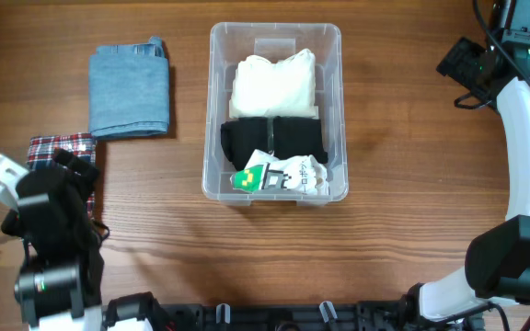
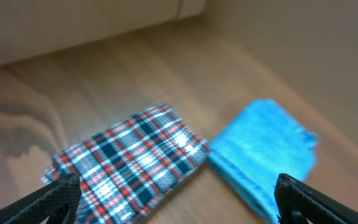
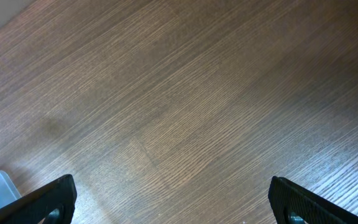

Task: Pack container

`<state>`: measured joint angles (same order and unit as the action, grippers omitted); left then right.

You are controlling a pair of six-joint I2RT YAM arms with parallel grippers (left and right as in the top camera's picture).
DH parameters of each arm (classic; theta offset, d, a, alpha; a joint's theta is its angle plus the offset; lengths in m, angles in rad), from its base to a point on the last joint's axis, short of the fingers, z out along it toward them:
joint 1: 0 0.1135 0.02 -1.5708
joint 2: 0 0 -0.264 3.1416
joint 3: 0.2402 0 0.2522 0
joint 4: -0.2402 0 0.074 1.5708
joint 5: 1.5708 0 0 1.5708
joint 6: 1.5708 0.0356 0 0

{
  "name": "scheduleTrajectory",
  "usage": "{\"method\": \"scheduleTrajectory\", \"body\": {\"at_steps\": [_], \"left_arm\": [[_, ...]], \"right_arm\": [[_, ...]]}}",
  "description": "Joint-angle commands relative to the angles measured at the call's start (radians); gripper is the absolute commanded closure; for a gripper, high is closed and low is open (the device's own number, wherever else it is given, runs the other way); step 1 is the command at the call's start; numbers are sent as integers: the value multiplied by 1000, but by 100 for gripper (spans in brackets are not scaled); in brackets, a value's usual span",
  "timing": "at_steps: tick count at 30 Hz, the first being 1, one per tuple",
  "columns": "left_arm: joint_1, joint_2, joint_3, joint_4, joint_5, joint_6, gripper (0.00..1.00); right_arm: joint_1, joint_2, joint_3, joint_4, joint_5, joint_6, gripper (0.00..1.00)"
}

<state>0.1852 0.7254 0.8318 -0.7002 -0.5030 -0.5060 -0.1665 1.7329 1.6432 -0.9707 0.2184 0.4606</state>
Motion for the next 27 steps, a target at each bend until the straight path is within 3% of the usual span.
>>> {"method": "scheduleTrajectory", "body": {"at_steps": [1,10,15,20,27], "left_arm": [[121,83,13,19,42,28,0],[394,219,13,18,420,28,0],[447,338,13,24,449,33,0],[492,477,13,115,641,167,0],[606,627,13,241,813,167,0]], "right_arm": [[-2,10,-3,3,18,13,0],[-2,10,-3,3,18,13,0],[-2,10,-3,3,18,13,0],[-2,10,-3,3,18,13,0],[-2,10,-3,3,18,13,0]]}}
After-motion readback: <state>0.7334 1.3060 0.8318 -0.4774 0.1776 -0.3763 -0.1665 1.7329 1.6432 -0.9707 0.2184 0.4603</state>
